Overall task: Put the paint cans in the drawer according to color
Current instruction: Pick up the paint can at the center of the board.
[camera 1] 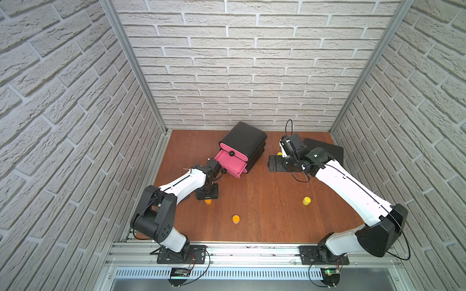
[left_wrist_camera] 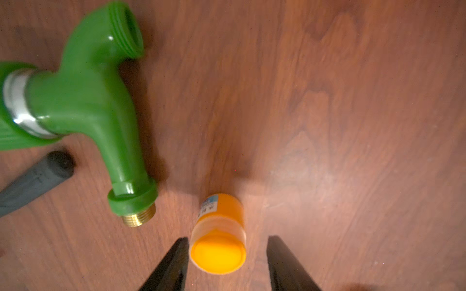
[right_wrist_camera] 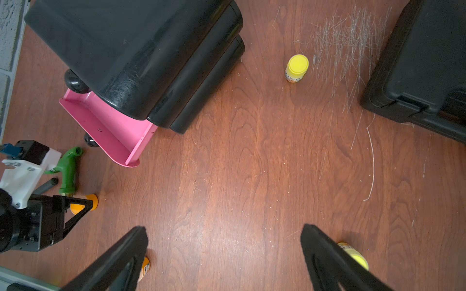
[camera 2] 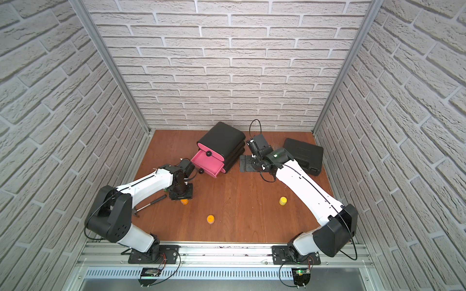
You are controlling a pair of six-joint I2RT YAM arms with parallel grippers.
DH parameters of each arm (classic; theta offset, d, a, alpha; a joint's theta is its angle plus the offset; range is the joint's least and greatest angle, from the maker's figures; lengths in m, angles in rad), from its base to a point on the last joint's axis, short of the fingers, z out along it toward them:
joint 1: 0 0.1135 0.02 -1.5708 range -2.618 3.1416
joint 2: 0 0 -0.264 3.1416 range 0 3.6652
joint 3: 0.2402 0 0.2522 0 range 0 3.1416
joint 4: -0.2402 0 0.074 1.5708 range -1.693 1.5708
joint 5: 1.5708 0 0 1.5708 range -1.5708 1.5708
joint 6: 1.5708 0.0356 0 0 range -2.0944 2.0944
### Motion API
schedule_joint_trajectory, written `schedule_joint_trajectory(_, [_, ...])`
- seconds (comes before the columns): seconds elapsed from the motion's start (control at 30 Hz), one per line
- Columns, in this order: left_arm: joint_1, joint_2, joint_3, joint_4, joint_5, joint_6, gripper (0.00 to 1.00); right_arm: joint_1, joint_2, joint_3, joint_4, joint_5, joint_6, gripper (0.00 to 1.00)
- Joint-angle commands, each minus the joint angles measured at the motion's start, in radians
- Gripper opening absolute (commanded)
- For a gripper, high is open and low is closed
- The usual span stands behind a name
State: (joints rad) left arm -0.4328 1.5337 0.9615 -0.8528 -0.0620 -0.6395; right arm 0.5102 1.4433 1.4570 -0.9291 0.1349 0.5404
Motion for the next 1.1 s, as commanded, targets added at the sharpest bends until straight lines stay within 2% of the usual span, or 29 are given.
schedule_joint_trajectory(0.0, [0.009,-0.021,0.001,-0.012,-0.002,0.004,0.55,-0.009,-0.029,-0.017,0.021,0.01,0.015,1.0])
schedule_joint_trajectory(0.37, [0.02,0.024,-0.035,0.01,0.016,0.015,0.54,-0.01,-0.012,0.009,0.012,0.004,0.01,1.0])
schedule_joint_trajectory(0.8, [0.022,0.044,-0.049,0.037,0.017,0.015,0.35,-0.01,-0.012,0.003,0.013,0.009,0.009,1.0])
schedule_joint_trajectory(1.07, [0.04,-0.018,0.057,-0.059,-0.004,0.057,0.29,-0.013,0.006,-0.01,0.0,-0.025,0.006,1.0])
